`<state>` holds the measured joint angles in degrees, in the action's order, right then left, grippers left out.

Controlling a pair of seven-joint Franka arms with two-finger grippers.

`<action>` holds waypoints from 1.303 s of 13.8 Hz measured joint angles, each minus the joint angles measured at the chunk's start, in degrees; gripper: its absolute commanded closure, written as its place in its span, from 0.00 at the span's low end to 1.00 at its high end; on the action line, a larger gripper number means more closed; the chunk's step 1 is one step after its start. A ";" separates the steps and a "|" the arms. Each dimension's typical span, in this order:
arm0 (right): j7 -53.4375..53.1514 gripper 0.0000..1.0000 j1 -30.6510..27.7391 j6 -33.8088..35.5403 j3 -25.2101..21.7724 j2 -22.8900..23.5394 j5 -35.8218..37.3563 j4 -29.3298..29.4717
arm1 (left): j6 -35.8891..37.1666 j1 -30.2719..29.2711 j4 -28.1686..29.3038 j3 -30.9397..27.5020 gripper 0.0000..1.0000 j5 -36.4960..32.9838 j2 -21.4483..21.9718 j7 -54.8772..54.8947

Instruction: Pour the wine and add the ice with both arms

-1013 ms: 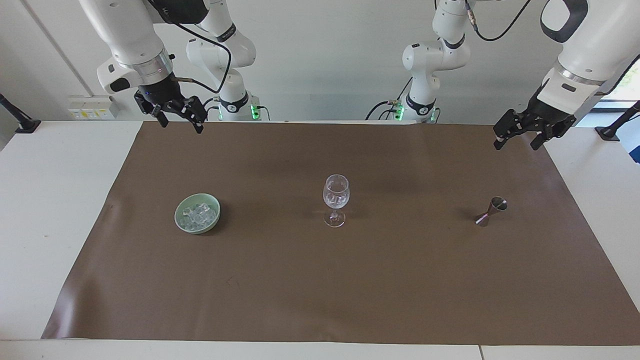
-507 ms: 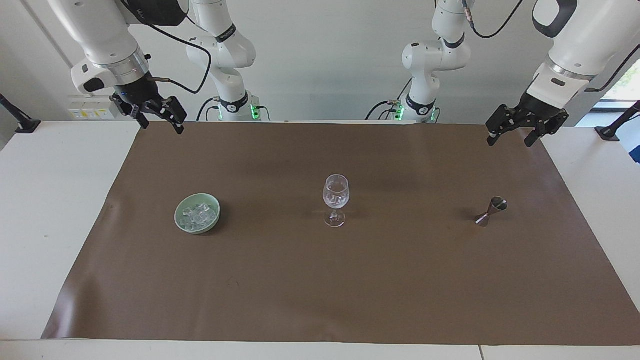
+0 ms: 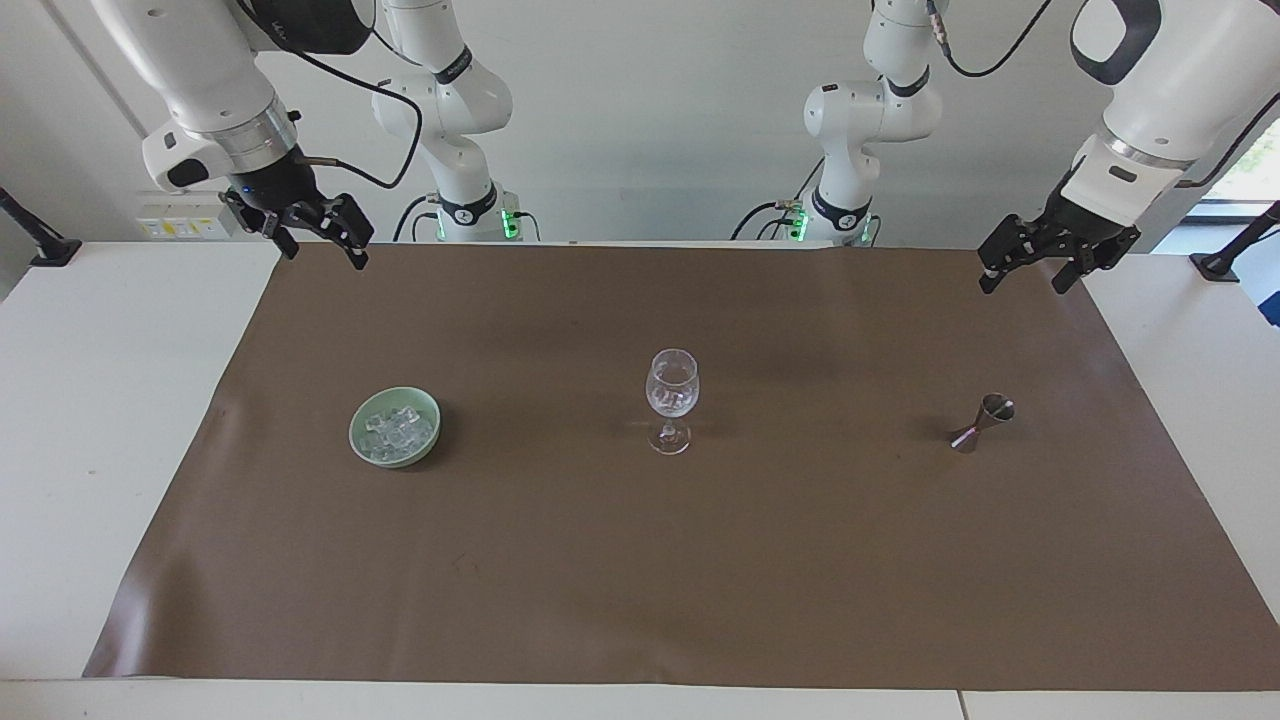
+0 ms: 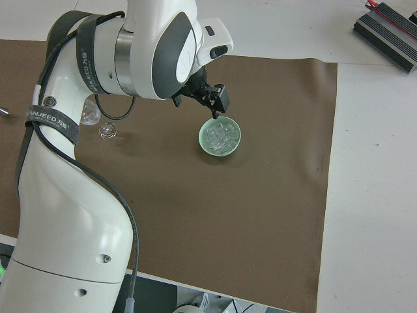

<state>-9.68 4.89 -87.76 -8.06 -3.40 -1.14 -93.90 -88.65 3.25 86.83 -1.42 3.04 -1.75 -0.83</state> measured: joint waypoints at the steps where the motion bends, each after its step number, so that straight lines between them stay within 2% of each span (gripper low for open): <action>1: 0.00 0.00 -0.13 0.00 0.03 0.00 0.00 -0.01 | 0.00 0.00 0.06 -0.01 0.00 -0.01 0.03 0.00; 18: 0.01 0.00 -0.16 -0.31 0.54 -0.60 -0.05 0.21 | 0.29 0.00 -0.21 -0.30 0.00 -1.98 2.39 0.85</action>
<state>-9.67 4.74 -88.07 -7.52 -4.00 -1.18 -93.69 -88.36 3.26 86.62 -1.73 1.06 0.64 0.02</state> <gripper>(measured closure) 0.000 0.000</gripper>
